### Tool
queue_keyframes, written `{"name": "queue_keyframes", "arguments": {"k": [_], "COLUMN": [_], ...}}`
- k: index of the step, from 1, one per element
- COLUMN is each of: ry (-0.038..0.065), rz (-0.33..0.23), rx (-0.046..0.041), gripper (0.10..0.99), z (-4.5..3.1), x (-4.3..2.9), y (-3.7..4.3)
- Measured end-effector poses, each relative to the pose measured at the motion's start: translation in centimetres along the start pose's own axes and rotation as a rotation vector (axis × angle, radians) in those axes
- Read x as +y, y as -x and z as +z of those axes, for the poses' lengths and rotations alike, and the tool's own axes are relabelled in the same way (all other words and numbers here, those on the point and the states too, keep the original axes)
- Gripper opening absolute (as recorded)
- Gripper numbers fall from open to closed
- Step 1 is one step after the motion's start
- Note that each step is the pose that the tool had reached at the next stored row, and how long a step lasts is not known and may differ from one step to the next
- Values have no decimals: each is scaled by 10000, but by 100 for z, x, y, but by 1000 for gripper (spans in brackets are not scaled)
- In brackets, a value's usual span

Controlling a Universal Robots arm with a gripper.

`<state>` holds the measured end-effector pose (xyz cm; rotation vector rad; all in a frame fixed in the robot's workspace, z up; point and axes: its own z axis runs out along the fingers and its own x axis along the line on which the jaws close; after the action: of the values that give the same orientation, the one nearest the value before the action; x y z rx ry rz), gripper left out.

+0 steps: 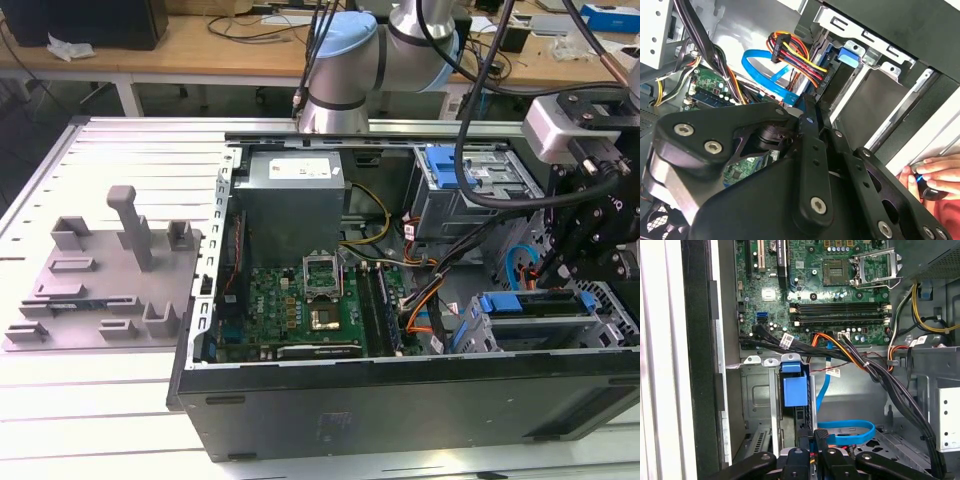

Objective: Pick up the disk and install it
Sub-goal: 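Insert the second disk wire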

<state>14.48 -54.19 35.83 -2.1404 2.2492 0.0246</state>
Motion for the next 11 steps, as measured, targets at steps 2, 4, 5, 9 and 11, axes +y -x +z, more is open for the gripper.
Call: {"name": "queue_keyframes", "arguments": {"k": [2,4,5,9,11], "ry": [0,0,0,0,0], "rz": [0,0,0,0,1], "rx": [-2,-1,0,-1,-3], "gripper": [161,161,161,161,161], "z": [1,1,0,1,3], "x": [0,0,0,-2,-2], "y": [-1,-4,-8,-24,-31]}}
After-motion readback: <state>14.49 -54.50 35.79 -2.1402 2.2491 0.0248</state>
